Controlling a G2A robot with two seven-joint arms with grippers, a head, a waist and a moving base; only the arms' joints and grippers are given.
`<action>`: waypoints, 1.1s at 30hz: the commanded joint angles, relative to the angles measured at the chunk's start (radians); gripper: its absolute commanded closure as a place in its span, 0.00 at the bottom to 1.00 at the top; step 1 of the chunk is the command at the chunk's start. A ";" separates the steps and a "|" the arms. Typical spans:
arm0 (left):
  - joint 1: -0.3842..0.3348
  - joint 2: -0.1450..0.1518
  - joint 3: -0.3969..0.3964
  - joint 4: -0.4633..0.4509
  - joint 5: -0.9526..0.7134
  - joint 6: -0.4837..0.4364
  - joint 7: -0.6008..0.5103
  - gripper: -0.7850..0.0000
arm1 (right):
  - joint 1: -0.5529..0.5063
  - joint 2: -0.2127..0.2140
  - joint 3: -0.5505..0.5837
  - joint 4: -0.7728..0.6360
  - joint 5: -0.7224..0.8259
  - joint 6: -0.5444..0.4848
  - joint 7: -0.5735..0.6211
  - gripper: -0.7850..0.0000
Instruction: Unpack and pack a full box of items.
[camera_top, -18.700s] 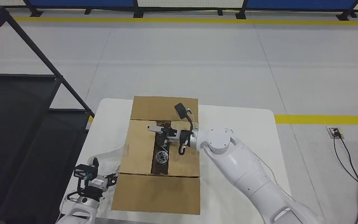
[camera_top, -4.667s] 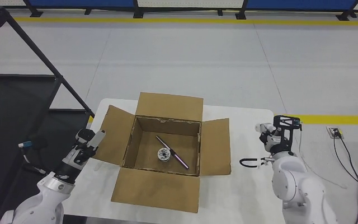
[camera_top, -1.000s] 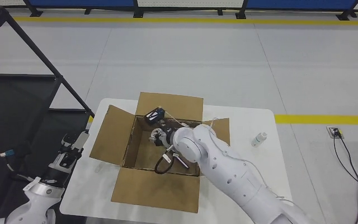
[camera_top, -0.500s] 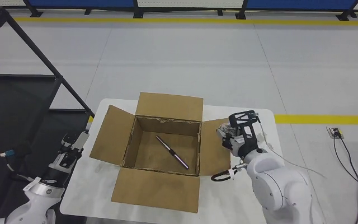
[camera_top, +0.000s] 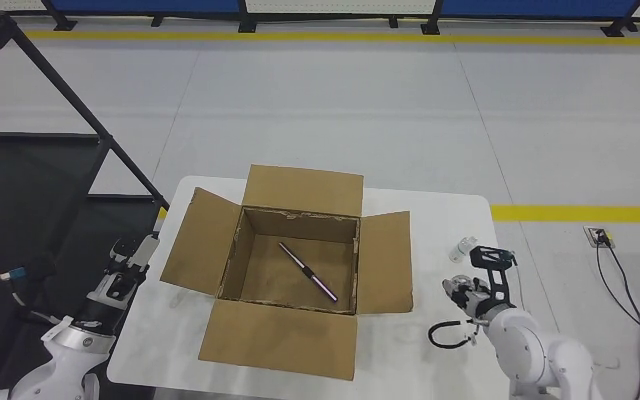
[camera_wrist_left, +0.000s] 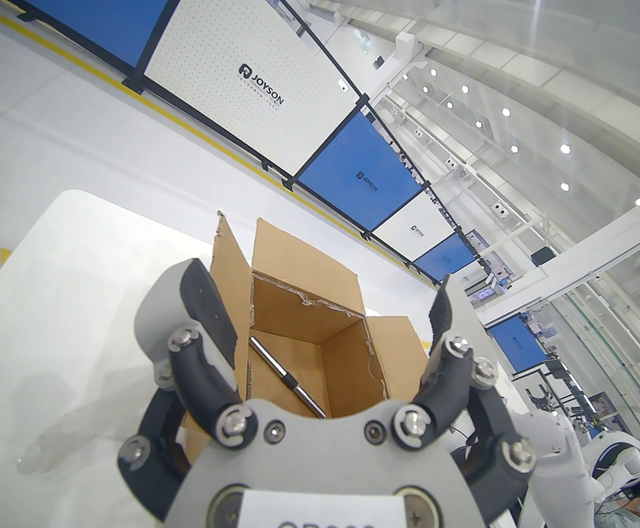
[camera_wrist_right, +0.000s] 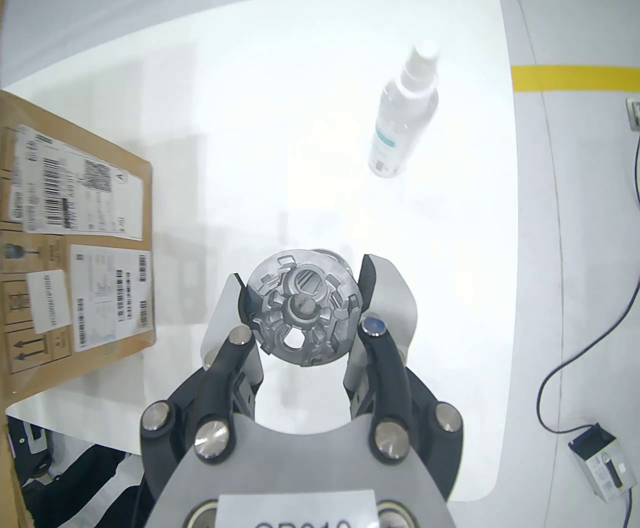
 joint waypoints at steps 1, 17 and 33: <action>0.000 0.000 0.000 0.000 0.000 0.000 0.000 0.00 | 0.007 0.002 0.009 0.047 -0.009 0.014 -0.011 1.00; 0.000 0.000 0.000 0.000 0.000 0.000 0.000 0.00 | 0.110 0.013 0.014 0.287 0.022 0.009 -0.047 0.52; 0.000 0.000 0.000 0.000 0.000 0.000 0.000 0.00 | 0.055 0.020 -0.008 -0.007 0.017 0.029 -0.136 0.00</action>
